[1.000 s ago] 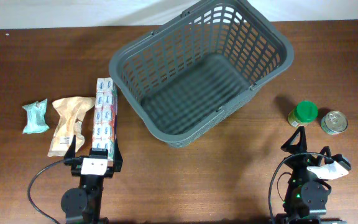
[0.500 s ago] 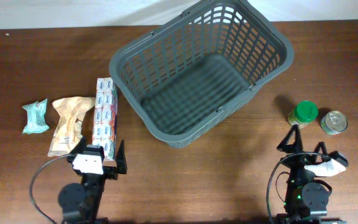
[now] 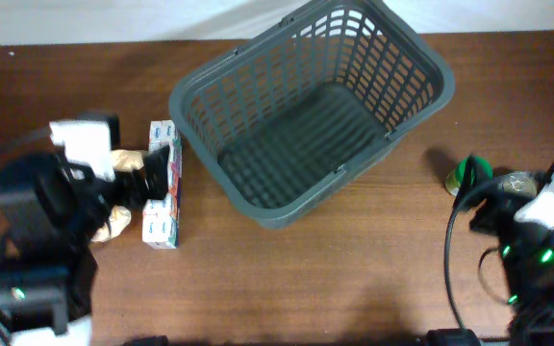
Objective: Pack container
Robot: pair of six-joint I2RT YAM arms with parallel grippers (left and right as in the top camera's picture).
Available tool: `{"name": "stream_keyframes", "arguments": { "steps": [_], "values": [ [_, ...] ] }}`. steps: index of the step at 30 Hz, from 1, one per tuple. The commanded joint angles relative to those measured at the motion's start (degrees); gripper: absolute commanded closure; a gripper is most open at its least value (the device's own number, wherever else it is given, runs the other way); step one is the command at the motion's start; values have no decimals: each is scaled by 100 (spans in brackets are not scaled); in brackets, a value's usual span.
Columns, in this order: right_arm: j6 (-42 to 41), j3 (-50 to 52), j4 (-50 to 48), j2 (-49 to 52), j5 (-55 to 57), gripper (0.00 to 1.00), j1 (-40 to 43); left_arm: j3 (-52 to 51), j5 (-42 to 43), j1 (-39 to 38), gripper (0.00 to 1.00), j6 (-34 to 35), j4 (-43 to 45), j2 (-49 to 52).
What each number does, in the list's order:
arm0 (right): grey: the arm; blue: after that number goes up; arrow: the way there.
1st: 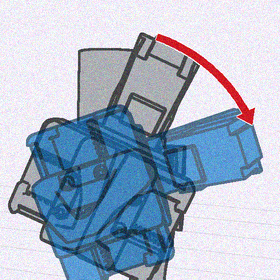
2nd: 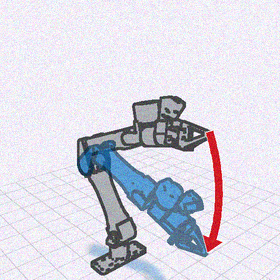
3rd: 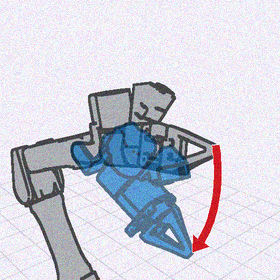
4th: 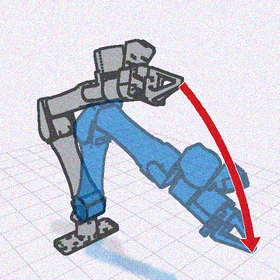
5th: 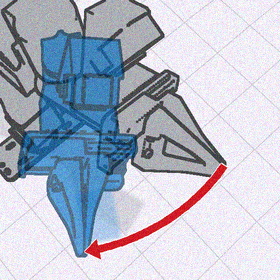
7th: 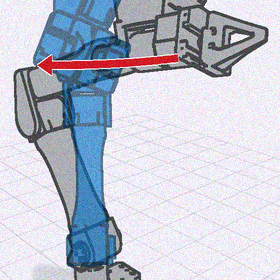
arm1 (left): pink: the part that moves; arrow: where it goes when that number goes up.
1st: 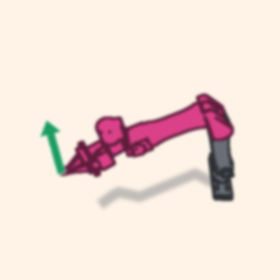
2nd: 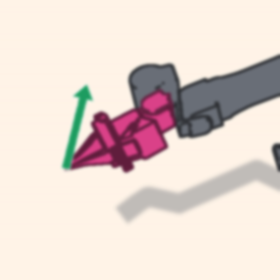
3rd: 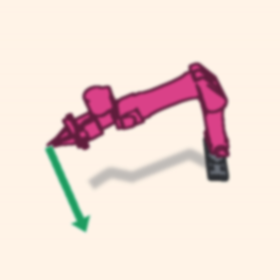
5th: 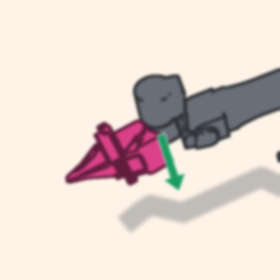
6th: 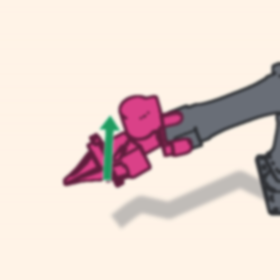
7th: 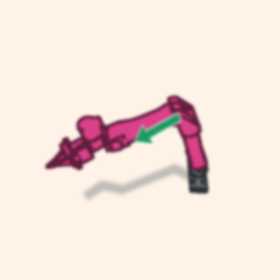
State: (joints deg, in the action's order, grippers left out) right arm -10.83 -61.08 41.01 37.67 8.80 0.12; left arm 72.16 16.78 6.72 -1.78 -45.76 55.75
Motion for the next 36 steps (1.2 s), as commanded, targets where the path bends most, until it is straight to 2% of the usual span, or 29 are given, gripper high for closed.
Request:
{"name": "stream_keyframes", "arguments": {
  "steps": [1,2,5,8,10,11,13,15,16,17,21,23,26,28,29,36],
  "values": [
    [125,-1303,710,839,-955,1,-46,1360,490,-9,1,-37,-356,566],
    [52,-1565,1163,992,-1373,1,-44,1563,695,-9,1,-37,-387,640],
    [52,-2015,1414,1303,-2013,1,-44,1851,1268,-9,1,-39,-302,691],
    [48,-2385,1416,1558,-2173,1,-44,1878,1644,-9,1,-35,-306,691],
    [50,-2704,1491,1786,-2168,6,-44,1875,1971,-9,0,-35,-490,693],
    [48,-2931,1587,1952,-2168,9,-44,1878,2048,-9,11,-37,-625,693],
    [48,-3442,1832,2358,-2168,16,-44,1878,2055,-15,45,-35,-957,693],
    [50,-3921,2092,2752,-2166,22,-44,1878,2055,-24,70,55,-1375,693],
    [52,-4559,2461,3311,-2061,34,-44,1878,2057,-26,96,280,-1773,691],
    [55,-4948,2682,3665,-1976,40,-44,1878,2057,-33,98,411,-2164,691],
    [98,-5722,3051,4485,-1864,49,-37,1878,1958,-291,98,411,-2918,693],
    [96,-5993,3147,4824,-1864,57,-39,1878,1545,-575,98,367,-3108,691],
    [94,-6105,3158,5143,-1864,76,-39,1878,678,-1215,98,374,-3189,693],
    [94,-6105,3165,5298,-1867,93,-39,1878,267,-1740,98,555,-3180,715],
    [94,-6105,3167,5372,-1867,96,-39,1878,103,-1943,98,699,-3187,734],
    [94,-6105,3154,5574,-1864,96,-39,1875,-1008,-3794,98,1663,-3292,1178]
  ]
}}
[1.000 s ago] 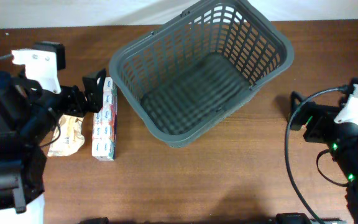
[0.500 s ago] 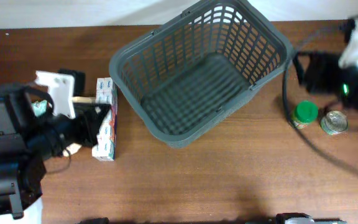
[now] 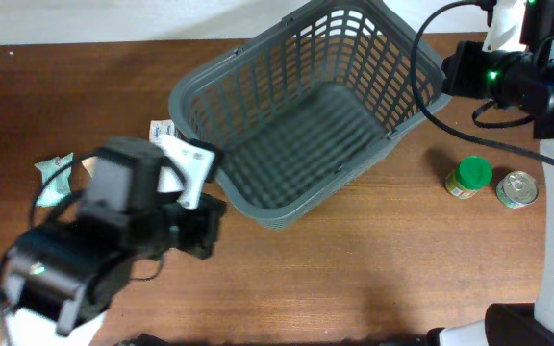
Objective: Pack container
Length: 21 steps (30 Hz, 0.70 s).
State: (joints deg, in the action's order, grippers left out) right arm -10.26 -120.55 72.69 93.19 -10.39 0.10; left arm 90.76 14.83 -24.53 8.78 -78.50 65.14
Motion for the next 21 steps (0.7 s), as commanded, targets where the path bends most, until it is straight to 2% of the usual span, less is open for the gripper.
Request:
{"name": "stream_keyframes", "arguments": {
  "steps": [1,8,21],
  "values": [
    [39,-155,-20,24,55,96,-37,15,-890,-881,98,715,-22,323],
    [103,-151,9,295,44,96,-52,15,-1233,-1729,98,1008,9,1040],
    [105,-151,63,1056,-186,96,-90,15,-1224,-1899,98,1005,-15,1781]
  ]
}}
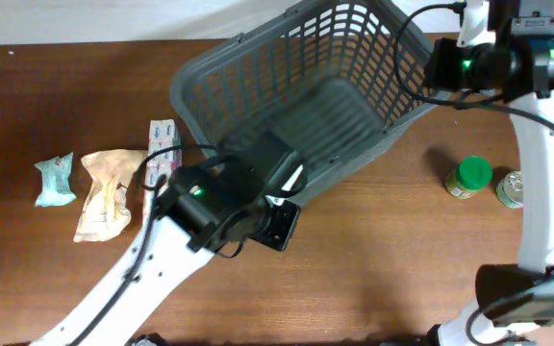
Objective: Pack container
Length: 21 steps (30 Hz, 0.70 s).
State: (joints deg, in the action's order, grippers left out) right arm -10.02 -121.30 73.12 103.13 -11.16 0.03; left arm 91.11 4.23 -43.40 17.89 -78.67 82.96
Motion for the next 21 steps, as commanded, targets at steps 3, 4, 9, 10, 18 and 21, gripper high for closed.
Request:
{"name": "stream_keyframes", "arguments": {
  "steps": [3,4,9,10,18,21],
  "values": [
    [81,-76,-7,142,-105,96,-81,-20,-166,-13,98,94,-2,-4],
    [81,-76,-15,170,-107,96,-76,-20,-173,-13,98,94,0,-4],
    [81,-76,28,354,-107,96,-155,-20,-382,-11,98,94,109,-2],
    [79,-76,35,385,-109,96,-173,-20,-417,-11,98,94,133,-2],
    [85,-74,308,483,164,96,-190,-20,-601,-11,98,92,162,-2],
    [83,-74,396,490,175,96,-190,-20,-758,-11,98,92,151,-2]
  ]
}}
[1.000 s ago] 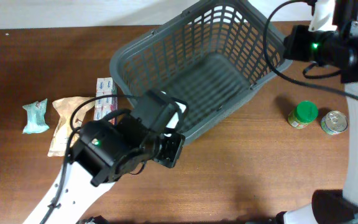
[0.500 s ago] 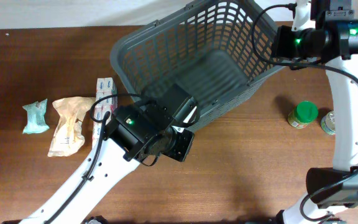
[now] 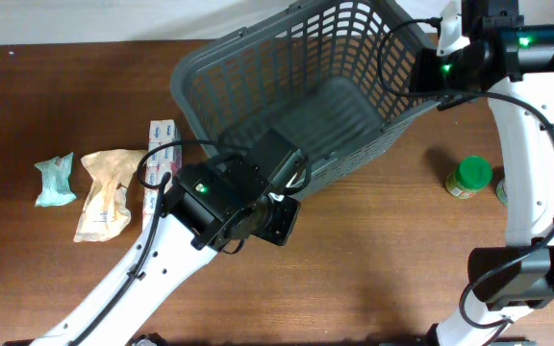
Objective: Pack container
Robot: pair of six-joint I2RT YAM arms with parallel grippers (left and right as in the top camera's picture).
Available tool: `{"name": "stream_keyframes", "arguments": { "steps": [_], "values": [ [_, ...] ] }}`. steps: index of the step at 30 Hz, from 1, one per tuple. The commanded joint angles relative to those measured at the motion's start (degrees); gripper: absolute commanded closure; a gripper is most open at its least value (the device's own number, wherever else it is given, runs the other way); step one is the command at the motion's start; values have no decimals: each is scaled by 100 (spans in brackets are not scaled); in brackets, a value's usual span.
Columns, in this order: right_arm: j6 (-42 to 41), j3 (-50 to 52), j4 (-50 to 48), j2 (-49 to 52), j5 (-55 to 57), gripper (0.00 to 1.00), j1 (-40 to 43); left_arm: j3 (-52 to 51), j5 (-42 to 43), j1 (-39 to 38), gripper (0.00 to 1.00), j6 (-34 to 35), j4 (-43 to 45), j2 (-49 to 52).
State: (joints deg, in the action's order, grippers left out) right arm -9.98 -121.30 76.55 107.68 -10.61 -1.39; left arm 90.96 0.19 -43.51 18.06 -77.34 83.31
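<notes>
The grey slatted basket [image 3: 325,106] fills the top middle of the overhead view, its right side raised. My right gripper [image 3: 429,77] is at the basket's right rim and looks shut on it. My left gripper [image 3: 279,213] sits at the basket's near corner; the wrist body hides its fingers. Left of the basket lie a white box with blue and red print [image 3: 160,161], a tan bag [image 3: 106,190] and a teal packet [image 3: 56,179]. A green-lidded jar [image 3: 469,177] stands at the right.
A tin can [image 3: 501,190] shows only as a sliver behind my right arm, next to the jar. The left arm's white link runs from the bottom left up to the basket. The wooden table's far edge passes behind the basket.
Very little: the right arm has shifted slightly and now covers most of the can. The left wrist has edged a little left at the basket's near corner. The basket stays tilted.
First both arms were low at the table's sides, the left by the box and bag, and the basket lay flat. Then the right arm was at the basket's right rim and the left nearer the basket. Since then the right side is raised, with the left at the near corner.
</notes>
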Motion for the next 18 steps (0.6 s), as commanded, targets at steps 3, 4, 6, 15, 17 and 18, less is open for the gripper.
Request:
{"name": "stream_keyframes", "arguments": {
  "steps": [3,4,6,15,17,18],
  "values": [
    [76,-74,149,33,120,96,-48,-4,-564,4,98,74,15,-37],
    [76,-74,203,33,120,96,-48,-4,-638,4,98,72,15,-37],
    [79,-76,304,33,122,96,-48,-4,-820,4,98,72,15,-37],
    [76,-74,522,33,229,96,-48,-4,-1073,267,98,31,63,-37],
    [76,-74,588,33,229,96,-48,-4,-1073,365,98,-2,111,-37],
    [76,-76,623,33,229,96,-48,-4,-1073,420,98,-44,151,-37]
  ]
}}
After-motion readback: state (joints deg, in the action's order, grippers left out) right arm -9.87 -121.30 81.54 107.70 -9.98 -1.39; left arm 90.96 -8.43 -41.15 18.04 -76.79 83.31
